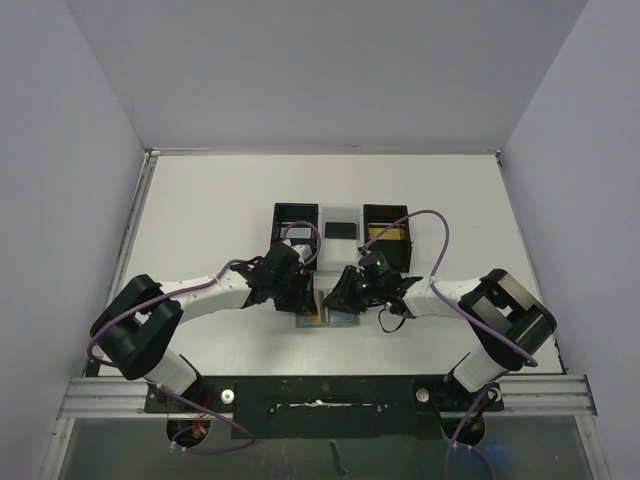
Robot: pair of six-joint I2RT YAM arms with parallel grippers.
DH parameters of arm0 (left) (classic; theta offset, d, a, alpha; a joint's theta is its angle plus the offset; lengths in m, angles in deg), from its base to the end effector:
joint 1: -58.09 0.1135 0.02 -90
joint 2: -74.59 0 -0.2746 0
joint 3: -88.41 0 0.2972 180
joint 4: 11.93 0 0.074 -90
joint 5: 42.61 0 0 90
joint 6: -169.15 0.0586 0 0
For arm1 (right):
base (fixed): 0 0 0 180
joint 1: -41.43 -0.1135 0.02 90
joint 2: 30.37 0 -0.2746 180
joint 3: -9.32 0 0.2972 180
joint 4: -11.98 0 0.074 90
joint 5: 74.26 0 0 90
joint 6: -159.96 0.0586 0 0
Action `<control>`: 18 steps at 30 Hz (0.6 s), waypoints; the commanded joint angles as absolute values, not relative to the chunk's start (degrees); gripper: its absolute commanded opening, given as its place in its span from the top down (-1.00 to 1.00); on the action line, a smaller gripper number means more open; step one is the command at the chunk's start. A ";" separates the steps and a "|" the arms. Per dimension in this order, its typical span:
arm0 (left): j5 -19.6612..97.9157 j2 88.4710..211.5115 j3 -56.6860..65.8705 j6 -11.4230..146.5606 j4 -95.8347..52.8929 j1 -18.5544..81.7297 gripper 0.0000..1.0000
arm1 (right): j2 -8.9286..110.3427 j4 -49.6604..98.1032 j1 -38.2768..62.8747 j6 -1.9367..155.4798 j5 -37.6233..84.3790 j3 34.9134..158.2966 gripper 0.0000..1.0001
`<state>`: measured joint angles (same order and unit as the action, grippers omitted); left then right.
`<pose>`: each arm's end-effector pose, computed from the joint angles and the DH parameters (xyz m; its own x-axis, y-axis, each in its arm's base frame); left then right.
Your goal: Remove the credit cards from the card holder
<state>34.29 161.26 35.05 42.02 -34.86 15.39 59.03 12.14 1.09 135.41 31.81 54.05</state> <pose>0.2300 -0.2303 0.1155 -0.9417 0.0690 -0.3293 0.2316 0.8429 -0.4857 0.2341 0.2201 0.0873 -0.9252 0.3610 -0.1172 0.1682 0.6666 0.7262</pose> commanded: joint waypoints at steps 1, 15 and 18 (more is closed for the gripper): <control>41.31 164.76 30.36 42.23 -39.58 12.81 0.15 | 60.40 8.95 0.29 135.72 32.81 54.64 0.46; 47.94 167.60 29.50 42.74 -44.49 11.77 0.83 | 61.10 15.99 -0.77 134.56 27.77 57.17 0.32; 47.76 167.31 29.87 42.51 -44.03 11.77 0.84 | 60.99 16.76 -0.85 134.68 27.06 57.03 0.34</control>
<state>43.44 165.19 29.08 41.92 -42.16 12.07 60.54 13.58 0.00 135.36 31.05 55.84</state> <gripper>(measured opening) 0.144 0.338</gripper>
